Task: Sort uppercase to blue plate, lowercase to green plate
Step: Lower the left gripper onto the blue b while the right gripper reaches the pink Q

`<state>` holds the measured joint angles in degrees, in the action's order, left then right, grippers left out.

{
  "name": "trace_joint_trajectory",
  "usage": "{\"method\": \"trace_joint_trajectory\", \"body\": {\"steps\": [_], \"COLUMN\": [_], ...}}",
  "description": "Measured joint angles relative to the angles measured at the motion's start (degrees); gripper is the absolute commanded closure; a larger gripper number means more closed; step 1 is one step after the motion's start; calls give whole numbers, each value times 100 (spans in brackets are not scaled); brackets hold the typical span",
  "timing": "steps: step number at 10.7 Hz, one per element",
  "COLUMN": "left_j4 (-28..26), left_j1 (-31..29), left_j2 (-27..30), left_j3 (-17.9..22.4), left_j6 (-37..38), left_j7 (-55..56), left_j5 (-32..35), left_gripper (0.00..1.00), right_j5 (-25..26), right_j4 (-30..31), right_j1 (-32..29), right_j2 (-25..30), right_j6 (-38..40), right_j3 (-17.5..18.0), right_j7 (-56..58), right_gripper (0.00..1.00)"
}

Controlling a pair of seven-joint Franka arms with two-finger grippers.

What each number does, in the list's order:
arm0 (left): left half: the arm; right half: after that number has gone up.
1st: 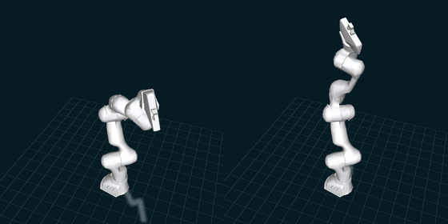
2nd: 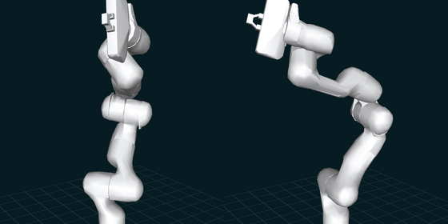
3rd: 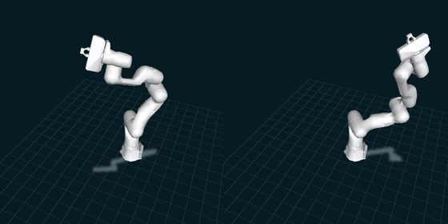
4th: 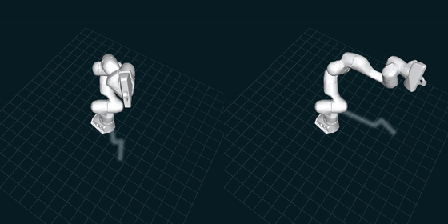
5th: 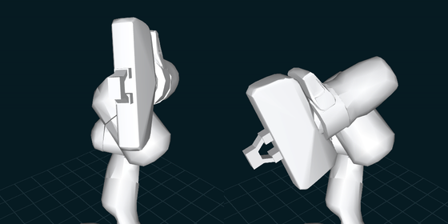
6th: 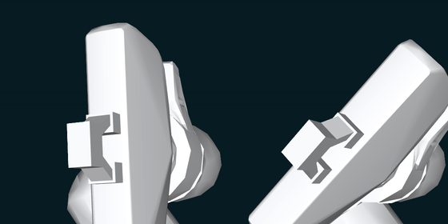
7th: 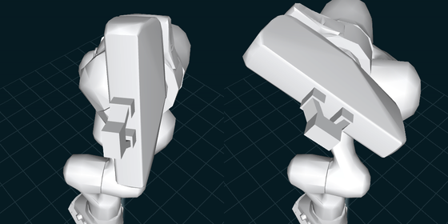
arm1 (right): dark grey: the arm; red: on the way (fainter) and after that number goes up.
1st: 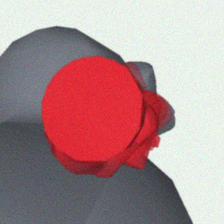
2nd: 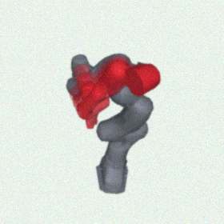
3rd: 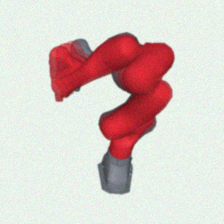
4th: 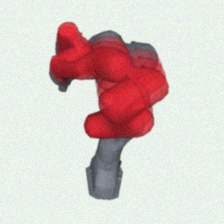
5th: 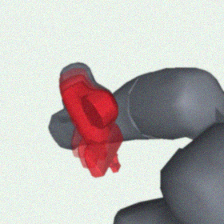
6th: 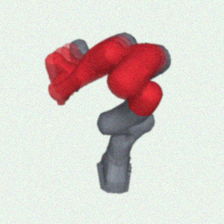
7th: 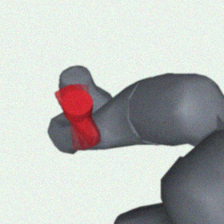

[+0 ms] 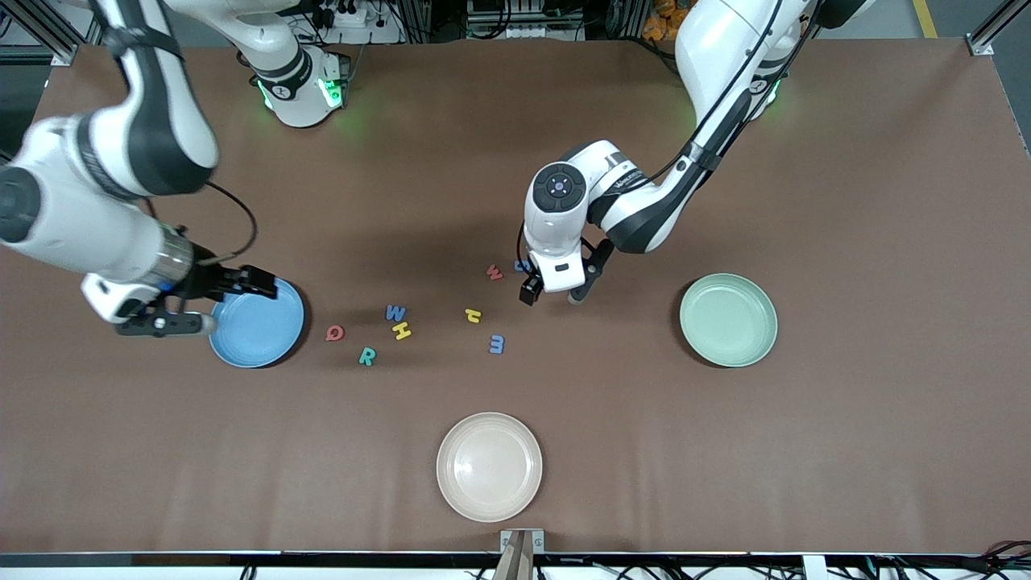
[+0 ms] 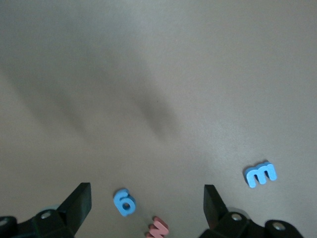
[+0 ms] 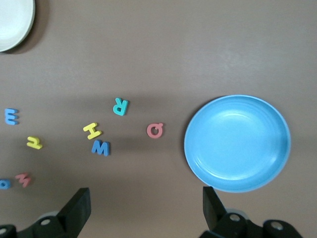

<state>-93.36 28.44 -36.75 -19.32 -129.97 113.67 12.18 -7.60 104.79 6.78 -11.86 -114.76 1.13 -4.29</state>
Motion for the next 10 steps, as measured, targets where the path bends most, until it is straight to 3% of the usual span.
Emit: {"method": "trace_joint_trajectory", "body": {"steps": [5,10], "left_j4": [-25,-83], "left_j1": [373,437], "left_j2": [-501,-631], "left_j3": [56,68], "left_j6": [-383,-777], "left_j7": [1596,2404], "left_j5": [184,581], "left_gripper": [0,0], "right_j5": [-12,-10], "right_j4": [786,1289], "right_j1": [460,483], "right_j2": [-262,-1117], "right_j6": [-1540,-3254], "right_j3": [5,-7], "right_j7": [-520,-514], "right_gripper": [0,0]}}
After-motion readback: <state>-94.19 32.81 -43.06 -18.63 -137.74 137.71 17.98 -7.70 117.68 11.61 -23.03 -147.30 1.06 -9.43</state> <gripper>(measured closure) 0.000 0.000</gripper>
